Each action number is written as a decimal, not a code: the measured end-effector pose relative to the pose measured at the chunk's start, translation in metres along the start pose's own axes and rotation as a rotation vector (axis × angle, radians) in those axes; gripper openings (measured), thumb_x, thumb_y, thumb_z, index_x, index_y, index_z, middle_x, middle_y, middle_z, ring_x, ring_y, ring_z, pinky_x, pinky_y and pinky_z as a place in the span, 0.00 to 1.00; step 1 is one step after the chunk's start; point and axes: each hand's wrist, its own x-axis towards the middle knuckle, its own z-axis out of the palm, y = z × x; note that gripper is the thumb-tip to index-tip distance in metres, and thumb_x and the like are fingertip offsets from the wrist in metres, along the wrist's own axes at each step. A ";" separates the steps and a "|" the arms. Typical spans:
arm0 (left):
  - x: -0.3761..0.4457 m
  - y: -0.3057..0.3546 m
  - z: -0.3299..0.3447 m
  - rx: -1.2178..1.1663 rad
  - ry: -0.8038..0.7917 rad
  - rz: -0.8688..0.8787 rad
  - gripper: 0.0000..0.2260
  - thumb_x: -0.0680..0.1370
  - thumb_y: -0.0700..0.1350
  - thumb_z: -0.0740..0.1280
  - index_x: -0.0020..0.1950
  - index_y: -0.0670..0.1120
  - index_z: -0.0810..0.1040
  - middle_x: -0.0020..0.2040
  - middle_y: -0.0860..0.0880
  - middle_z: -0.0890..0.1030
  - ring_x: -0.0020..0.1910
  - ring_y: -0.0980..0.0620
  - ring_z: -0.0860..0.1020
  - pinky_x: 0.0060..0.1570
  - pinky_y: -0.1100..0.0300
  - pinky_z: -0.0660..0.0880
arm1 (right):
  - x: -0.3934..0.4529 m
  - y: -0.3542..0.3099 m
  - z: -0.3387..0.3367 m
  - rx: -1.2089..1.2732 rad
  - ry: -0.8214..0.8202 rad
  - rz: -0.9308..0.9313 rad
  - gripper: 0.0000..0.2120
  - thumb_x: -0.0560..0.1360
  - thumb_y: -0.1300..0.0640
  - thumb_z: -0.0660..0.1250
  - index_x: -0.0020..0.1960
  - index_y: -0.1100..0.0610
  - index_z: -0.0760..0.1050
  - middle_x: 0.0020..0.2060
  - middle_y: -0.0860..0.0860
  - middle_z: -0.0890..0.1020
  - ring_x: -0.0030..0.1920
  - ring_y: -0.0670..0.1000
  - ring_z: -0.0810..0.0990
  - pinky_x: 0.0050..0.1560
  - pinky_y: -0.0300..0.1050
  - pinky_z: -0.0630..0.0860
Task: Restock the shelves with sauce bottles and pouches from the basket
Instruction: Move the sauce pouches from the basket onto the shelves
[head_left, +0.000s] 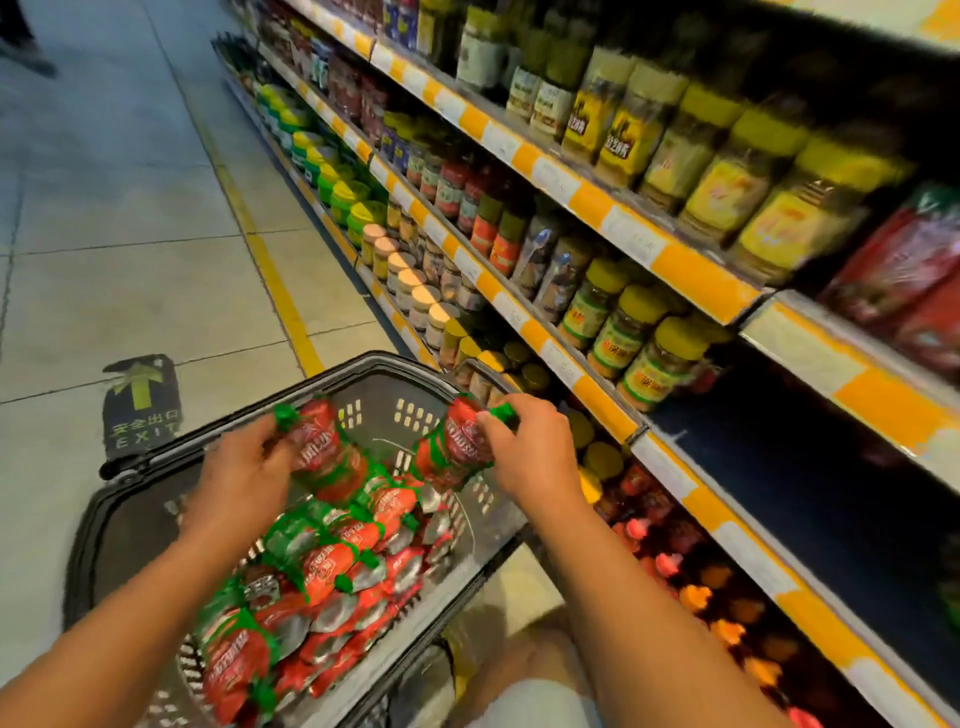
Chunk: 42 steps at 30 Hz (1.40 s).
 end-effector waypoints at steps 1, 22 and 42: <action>-0.002 0.016 0.003 -0.030 -0.003 0.016 0.06 0.82 0.47 0.69 0.46 0.47 0.82 0.35 0.52 0.81 0.38 0.50 0.79 0.38 0.54 0.71 | -0.003 0.004 -0.019 0.050 0.050 0.018 0.16 0.80 0.45 0.70 0.37 0.52 0.73 0.34 0.51 0.77 0.37 0.56 0.77 0.34 0.53 0.73; -0.128 0.247 0.159 -0.557 -0.387 0.076 0.04 0.82 0.47 0.70 0.48 0.49 0.82 0.43 0.53 0.86 0.40 0.57 0.85 0.35 0.62 0.81 | -0.171 0.182 -0.277 0.525 0.819 0.250 0.08 0.77 0.51 0.74 0.41 0.52 0.83 0.36 0.48 0.85 0.41 0.48 0.86 0.41 0.55 0.85; -0.226 0.330 0.313 -0.723 -0.748 -0.322 0.03 0.83 0.43 0.69 0.56 0.45 0.79 0.52 0.44 0.85 0.46 0.50 0.85 0.34 0.58 0.81 | -0.236 0.288 -0.319 0.605 1.084 0.460 0.15 0.75 0.53 0.76 0.36 0.60 0.77 0.27 0.48 0.78 0.31 0.46 0.76 0.34 0.47 0.75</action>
